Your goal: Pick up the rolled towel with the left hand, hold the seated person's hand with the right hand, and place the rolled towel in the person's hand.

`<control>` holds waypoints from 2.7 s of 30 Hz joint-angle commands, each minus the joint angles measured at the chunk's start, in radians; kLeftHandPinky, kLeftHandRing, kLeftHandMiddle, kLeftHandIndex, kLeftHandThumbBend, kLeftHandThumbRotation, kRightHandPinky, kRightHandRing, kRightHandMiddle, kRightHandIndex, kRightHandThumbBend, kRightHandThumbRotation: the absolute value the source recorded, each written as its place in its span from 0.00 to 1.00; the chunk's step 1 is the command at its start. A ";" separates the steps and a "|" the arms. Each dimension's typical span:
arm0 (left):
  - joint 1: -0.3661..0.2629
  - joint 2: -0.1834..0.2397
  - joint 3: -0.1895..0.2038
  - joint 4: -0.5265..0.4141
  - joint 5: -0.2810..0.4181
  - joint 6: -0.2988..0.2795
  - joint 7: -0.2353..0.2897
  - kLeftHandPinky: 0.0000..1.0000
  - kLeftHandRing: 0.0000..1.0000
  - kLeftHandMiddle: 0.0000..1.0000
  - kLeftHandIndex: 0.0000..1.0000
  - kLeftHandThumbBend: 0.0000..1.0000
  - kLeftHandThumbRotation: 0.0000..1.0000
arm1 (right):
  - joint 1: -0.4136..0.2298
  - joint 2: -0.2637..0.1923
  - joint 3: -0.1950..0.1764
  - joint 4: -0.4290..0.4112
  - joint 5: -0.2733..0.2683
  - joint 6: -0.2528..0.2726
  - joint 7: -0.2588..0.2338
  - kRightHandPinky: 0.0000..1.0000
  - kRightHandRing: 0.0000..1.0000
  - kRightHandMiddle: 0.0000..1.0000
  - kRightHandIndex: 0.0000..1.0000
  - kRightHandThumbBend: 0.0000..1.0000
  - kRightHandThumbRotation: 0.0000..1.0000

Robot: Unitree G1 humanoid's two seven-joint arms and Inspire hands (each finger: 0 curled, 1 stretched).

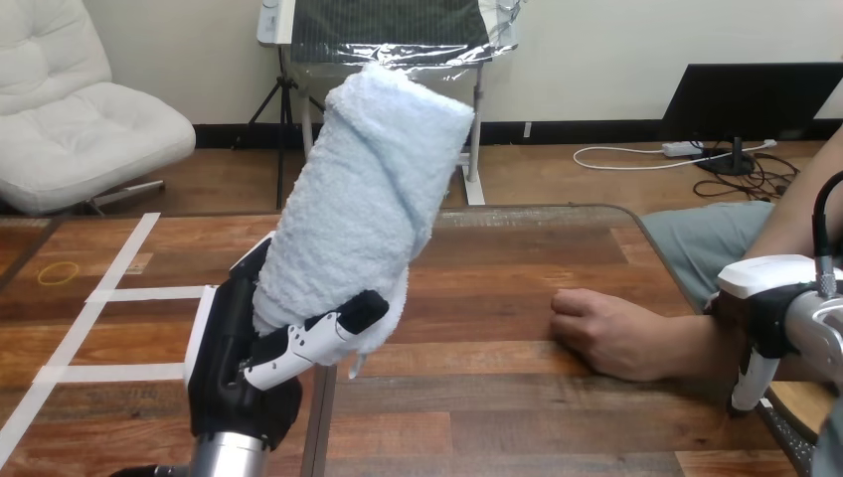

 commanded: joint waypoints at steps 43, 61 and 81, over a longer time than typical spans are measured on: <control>-0.092 0.054 0.029 0.022 0.046 0.083 0.005 0.34 0.33 0.36 0.47 0.57 0.00 | -0.075 0.076 0.030 0.229 0.053 -0.086 -0.273 0.16 0.29 0.43 0.51 0.68 0.01; -0.220 0.090 0.043 0.239 0.080 0.092 -0.028 0.37 0.34 0.37 0.48 0.56 0.00 | -0.005 0.059 -0.032 0.155 0.139 -0.113 -0.382 0.09 0.21 0.33 0.36 0.65 0.00; -0.354 0.079 0.032 0.443 0.159 0.116 -0.011 0.36 0.35 0.38 0.46 0.62 0.00 | 0.076 0.049 -0.147 0.022 0.242 -0.130 -0.433 0.10 0.19 0.30 0.35 0.70 0.00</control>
